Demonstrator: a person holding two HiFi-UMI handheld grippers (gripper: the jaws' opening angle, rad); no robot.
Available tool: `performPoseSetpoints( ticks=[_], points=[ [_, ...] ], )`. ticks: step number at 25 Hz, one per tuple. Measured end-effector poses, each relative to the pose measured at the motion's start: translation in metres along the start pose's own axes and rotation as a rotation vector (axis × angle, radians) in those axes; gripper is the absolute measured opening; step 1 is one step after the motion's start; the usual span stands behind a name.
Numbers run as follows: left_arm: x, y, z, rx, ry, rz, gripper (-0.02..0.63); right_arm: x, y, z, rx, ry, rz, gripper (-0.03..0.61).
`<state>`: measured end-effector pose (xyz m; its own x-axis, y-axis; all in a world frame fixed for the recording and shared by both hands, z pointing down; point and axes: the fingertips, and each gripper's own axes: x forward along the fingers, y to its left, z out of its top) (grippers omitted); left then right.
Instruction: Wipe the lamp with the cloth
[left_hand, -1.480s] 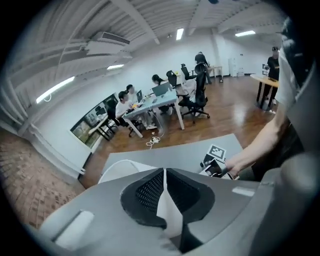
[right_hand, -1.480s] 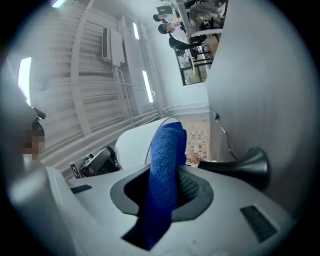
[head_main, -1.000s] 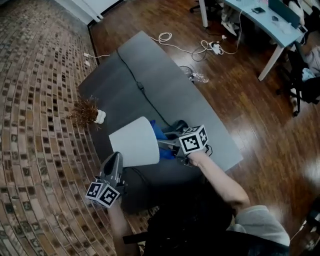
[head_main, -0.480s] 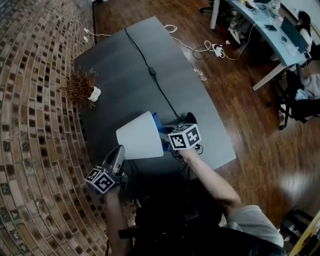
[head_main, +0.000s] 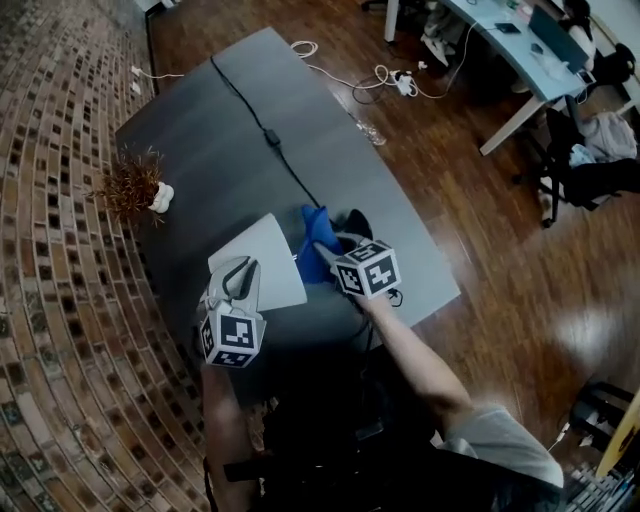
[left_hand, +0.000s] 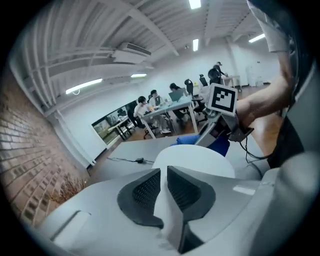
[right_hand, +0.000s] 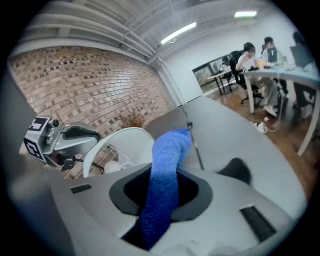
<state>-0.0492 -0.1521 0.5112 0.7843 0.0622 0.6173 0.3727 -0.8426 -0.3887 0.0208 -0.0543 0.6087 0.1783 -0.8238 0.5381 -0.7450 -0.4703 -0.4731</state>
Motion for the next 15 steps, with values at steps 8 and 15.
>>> performPoseSetpoints(
  ticks=[8,15],
  points=[
    [0.000,0.001,-0.004,0.004,-0.040,0.032,0.025,0.029,0.066,0.013,0.005,-0.016,0.204,0.081],
    [-0.001,-0.006,-0.003,0.030,-0.053,0.050,0.021,0.008,-0.007,-0.003,-0.146,0.072,-0.073,0.083]
  ],
)
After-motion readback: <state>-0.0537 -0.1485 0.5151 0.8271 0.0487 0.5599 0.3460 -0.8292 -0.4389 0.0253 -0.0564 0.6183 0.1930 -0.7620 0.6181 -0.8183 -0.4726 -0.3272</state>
